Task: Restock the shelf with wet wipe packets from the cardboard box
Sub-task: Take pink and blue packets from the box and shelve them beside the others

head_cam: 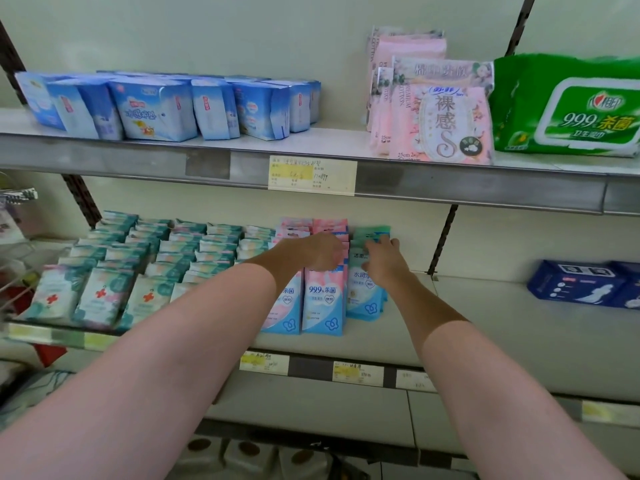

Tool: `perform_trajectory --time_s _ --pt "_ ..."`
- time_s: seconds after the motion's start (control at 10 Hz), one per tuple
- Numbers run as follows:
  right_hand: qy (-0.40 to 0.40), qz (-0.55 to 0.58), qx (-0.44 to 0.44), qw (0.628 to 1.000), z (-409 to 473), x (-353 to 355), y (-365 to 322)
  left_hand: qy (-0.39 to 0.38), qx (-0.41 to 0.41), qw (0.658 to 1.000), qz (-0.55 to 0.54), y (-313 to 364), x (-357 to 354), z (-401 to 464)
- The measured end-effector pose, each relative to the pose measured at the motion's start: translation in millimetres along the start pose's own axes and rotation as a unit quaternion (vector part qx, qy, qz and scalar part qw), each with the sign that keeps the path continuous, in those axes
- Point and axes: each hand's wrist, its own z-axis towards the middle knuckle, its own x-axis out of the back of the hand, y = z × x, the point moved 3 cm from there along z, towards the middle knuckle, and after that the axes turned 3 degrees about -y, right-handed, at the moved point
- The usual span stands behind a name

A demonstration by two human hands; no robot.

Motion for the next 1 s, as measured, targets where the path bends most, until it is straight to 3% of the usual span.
perform_trajectory --time_s 0.3,0.4,0.6,0.8,1.0 --pt "0.068 -0.056 -0.022 0.996 -37 19 -30 -0.042 0.035 0.998 -0.012 -11 2 -51" --pt "0.069 -0.037 0.001 0.997 -57 18 -52 -0.019 0.038 0.998 -0.036 -24 1 -74" --pt "0.022 0.03 0.059 0.998 -108 -1 -112 -0.008 0.044 0.999 -0.003 -52 -10 -138" --pt "-0.062 0.031 0.064 0.996 -166 -41 -212 -0.052 0.069 0.996 -0.002 -102 -53 -238" --pt "-0.13 0.021 0.136 0.982 -232 -98 -330 -0.06 0.157 0.981 -0.097 -183 -126 -355"
